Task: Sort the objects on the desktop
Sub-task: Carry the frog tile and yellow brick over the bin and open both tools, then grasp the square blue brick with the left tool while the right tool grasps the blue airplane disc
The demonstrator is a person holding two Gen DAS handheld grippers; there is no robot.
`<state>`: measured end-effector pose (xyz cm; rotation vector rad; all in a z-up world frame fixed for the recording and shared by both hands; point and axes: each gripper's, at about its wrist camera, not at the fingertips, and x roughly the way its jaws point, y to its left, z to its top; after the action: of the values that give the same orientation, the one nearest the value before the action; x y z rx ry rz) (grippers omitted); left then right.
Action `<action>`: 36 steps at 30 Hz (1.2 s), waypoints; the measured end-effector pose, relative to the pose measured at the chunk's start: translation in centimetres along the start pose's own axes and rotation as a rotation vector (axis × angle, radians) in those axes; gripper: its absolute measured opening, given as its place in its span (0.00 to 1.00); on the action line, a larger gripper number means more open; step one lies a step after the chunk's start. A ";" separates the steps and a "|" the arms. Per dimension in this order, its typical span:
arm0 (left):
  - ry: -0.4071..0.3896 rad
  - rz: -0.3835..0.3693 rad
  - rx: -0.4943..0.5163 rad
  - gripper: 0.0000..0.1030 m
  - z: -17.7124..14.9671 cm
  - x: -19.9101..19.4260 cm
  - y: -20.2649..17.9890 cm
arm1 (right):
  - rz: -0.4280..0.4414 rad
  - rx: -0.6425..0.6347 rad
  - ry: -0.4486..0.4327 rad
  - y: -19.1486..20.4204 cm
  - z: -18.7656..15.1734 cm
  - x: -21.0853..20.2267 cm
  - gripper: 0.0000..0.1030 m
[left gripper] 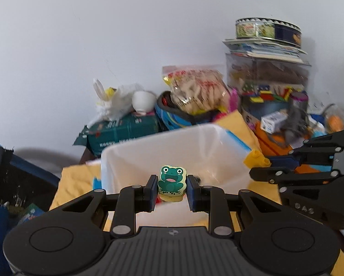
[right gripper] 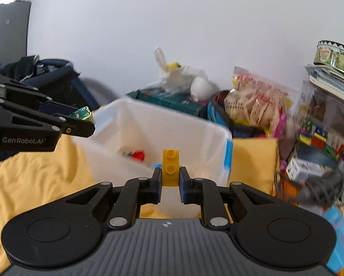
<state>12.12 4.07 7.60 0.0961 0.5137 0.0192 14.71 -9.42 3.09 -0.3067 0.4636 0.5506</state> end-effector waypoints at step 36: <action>0.333 -0.028 -0.133 0.35 -13.0 9.2 -1.5 | 0.054 0.120 0.266 0.4 -9.2 4.8 0.29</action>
<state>13.74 4.10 -8.37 -0.0457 0.8452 0.0424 15.00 -10.70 -7.16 -0.2538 0.7614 0.5347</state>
